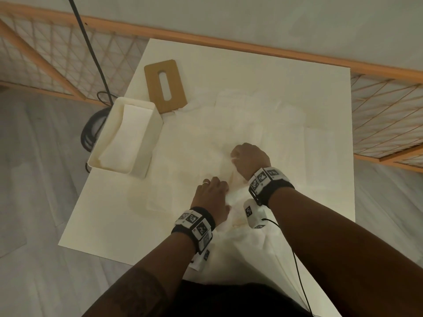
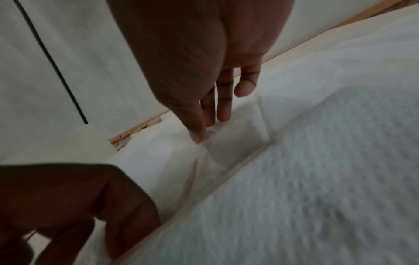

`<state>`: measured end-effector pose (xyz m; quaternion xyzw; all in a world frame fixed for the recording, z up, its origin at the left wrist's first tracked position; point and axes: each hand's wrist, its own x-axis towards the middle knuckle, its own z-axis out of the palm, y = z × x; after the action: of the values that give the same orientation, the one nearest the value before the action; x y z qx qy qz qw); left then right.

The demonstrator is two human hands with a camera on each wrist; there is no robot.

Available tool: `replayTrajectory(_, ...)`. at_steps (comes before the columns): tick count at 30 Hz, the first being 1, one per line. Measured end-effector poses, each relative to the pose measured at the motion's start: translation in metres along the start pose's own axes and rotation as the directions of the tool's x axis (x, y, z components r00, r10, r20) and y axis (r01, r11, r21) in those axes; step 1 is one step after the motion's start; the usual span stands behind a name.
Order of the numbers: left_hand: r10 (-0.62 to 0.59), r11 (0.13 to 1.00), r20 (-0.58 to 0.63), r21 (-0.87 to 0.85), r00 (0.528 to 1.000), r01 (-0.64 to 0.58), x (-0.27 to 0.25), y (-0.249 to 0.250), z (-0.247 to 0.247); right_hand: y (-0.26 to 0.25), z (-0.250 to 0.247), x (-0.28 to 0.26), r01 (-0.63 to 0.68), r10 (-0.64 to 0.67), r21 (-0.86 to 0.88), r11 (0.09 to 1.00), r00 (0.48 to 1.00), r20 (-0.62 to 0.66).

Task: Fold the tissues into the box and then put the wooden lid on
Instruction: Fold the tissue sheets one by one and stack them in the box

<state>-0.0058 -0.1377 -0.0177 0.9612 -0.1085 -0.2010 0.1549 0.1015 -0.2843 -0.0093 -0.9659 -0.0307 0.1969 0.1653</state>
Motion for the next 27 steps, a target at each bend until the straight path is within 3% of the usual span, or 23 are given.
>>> replayTrajectory(8, 0.025, 0.999, -0.011, -0.042, 1.0, -0.025, 0.0, -0.004, 0.002, 0.002, -0.021, -0.013, -0.02, 0.034, 0.118, 0.993, 0.993, -0.115)
replayTrajectory(10, 0.001, 0.994, -0.06, -0.113, 0.998, -0.008, 0.0, -0.006, -0.003, 0.006, -0.025, -0.017, 0.009, 0.016, 0.159, 0.987, 0.988, -0.155)
replayTrajectory(12, -0.108, 0.958, -0.166, -0.281, 0.98, 0.058, 0.005, -0.01, -0.013, 0.01, -0.031, -0.02, 0.037, 0.003, 0.22, 0.975, 0.984, -0.18)
replayTrajectory(14, -0.257, 0.882, -0.253, -0.456, 0.933, 0.119, 0.014, -0.018, -0.025, 0.015, -0.036, -0.025, 0.047, 0.022, 0.338, 0.94, 0.98, -0.196)
replayTrajectory(17, -0.361, 0.811, -0.267, -0.562, 0.894, 0.16, 0.029, -0.027, -0.051, 0.021, -0.047, -0.035, 0.049, 0.06, 0.505, 0.862, 0.979, -0.196)
replayTrajectory(20, -0.198, 0.852, -0.249, -0.521, 0.948, 0.041, 0.04, -0.03, -0.079, 0.027, -0.06, -0.046, 0.099, -0.024, 0.542, 0.834, 0.989, -0.145)
replayTrajectory(22, -0.078, 0.831, -0.162, -0.556, 0.984, -0.025, 0.05, -0.027, -0.099, 0.029, -0.072, -0.053, 0.138, -0.103, 0.53, 0.836, 0.99, -0.096)
replayTrajectory(25, 0.006, 0.624, -0.052, -0.78, 0.999, -0.045, 0.065, -0.016, -0.128, 0.031, -0.097, -0.059, 0.216, -0.254, 0.524, 0.824, 0.967, 0.001)
replayTrajectory(27, 0.046, 0.558, -0.024, -0.829, 0.999, -0.046, 0.07, -0.008, -0.142, 0.035, -0.114, -0.061, 0.253, -0.328, 0.57, 0.782, 0.944, 0.032)
